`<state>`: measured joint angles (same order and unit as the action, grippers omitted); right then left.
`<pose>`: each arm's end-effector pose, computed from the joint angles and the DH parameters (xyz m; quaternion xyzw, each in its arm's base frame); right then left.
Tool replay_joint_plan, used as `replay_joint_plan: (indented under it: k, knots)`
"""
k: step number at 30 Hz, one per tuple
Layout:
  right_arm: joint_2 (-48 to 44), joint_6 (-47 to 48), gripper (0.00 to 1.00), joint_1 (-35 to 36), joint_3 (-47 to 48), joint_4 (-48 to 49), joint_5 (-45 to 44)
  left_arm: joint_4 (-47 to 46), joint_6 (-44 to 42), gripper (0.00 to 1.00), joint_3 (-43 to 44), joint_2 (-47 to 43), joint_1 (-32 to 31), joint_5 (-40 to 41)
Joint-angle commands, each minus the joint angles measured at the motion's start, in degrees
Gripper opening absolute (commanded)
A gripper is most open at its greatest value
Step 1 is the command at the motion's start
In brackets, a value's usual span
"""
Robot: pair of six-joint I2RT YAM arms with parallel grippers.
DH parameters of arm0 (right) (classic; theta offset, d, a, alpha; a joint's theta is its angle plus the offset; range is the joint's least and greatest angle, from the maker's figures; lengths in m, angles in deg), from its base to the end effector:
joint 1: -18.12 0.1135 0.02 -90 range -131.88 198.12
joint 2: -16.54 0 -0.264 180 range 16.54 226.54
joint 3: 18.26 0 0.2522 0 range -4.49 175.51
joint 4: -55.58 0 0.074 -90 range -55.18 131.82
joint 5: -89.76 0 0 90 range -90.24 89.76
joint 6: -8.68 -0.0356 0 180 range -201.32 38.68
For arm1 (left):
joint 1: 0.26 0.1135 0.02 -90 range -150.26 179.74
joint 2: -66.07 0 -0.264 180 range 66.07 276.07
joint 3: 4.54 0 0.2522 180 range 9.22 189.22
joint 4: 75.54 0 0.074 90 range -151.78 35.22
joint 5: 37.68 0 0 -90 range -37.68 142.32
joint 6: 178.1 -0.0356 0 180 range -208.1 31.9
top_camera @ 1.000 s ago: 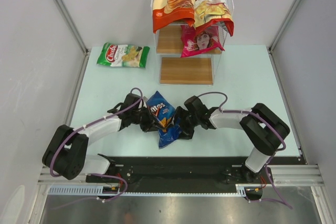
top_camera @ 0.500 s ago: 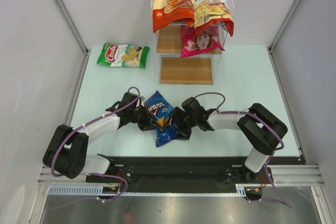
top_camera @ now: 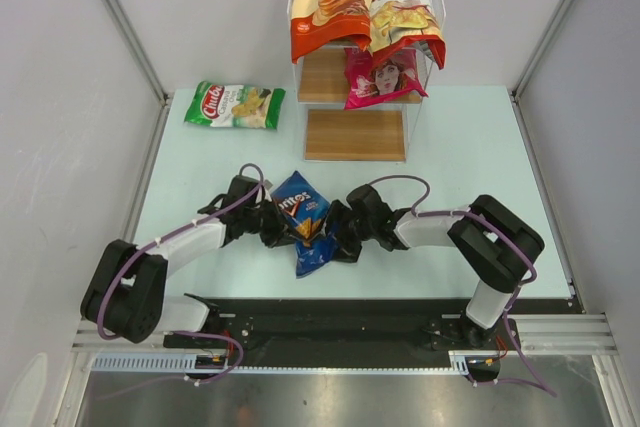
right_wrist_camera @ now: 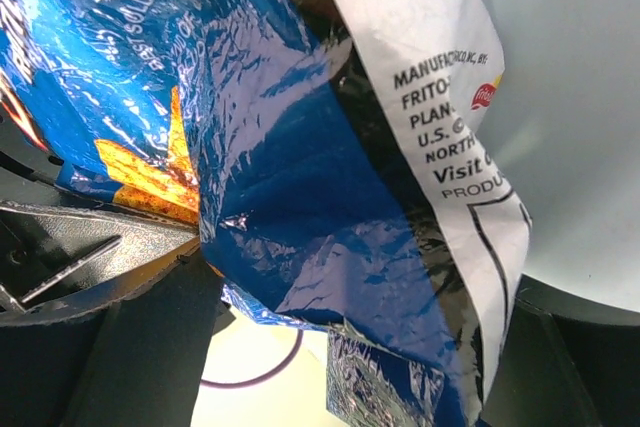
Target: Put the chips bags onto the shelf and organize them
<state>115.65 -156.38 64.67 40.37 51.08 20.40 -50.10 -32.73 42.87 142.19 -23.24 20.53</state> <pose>0.2175 0.2479 0.1346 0.1573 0.8978 0.4095 0.0393 0.2126 -0.1105 0.1641 -0.1743 0.9023 -0.3890 0.0649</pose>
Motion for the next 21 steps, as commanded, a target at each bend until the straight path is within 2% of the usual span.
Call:
replay_joint_plan:
  k: [1,6,10,21]
  knots:
    - [-1.0,-0.8,0.84,-1.0,0.9,12.2,-6.0,3.7,-2.9,0.0,-1.1,2.2,-0.8,-2.4]
    - [-0.9,-1.7,0.83,-3.0,0.9,16.1,-4.3,5.8,-5.1,0.0,0.0,3.7,-0.8,-2.6]
    - [-1.7,-1.6,0.83,-3.2,0.9,14.6,-4.4,7.0,-6.3,0.0,1.2,3.4,-0.8,-1.8]
    - [4.3,-4.3,0.82,-2.0,0.9,19.7,-1.0,6.7,-6.2,0.0,3.2,2.6,-1.0,-1.3]
